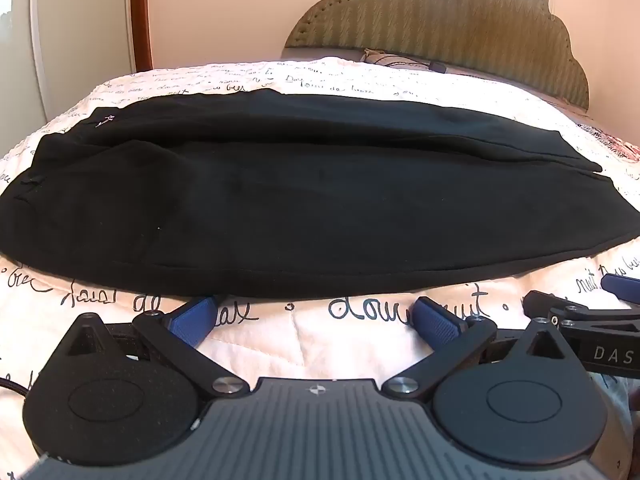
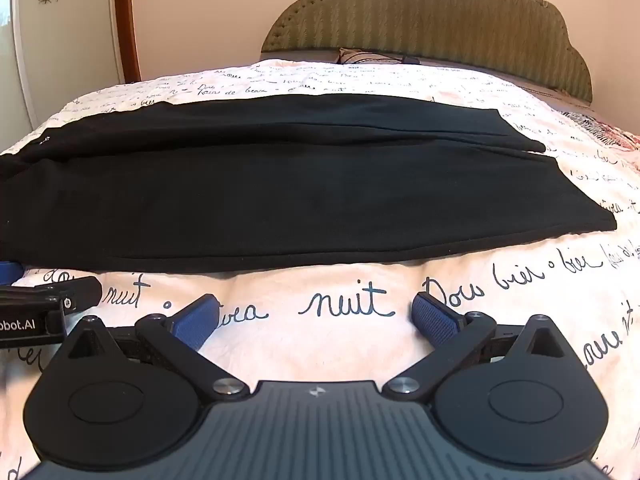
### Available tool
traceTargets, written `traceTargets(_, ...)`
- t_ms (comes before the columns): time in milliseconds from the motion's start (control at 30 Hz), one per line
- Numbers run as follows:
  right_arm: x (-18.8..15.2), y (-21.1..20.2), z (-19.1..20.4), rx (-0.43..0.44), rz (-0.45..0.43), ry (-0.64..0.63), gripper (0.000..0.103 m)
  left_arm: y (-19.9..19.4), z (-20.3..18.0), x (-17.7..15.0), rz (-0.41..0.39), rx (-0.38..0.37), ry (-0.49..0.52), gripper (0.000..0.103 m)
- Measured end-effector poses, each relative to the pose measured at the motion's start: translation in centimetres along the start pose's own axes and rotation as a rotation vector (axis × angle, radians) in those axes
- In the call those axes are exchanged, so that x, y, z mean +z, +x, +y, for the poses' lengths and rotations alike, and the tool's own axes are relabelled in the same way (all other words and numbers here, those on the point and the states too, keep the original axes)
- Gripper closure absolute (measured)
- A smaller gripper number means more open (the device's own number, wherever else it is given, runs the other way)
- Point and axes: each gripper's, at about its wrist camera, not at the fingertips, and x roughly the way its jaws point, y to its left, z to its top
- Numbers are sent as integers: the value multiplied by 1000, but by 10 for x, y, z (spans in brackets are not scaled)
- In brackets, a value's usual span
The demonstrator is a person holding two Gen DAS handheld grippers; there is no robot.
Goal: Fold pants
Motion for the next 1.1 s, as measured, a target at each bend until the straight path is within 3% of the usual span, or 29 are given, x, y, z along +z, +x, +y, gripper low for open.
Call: traceTargets(1100,-2,-1,2,-1,-21,-16,0,0,-3,-1,-11,27,35,0)
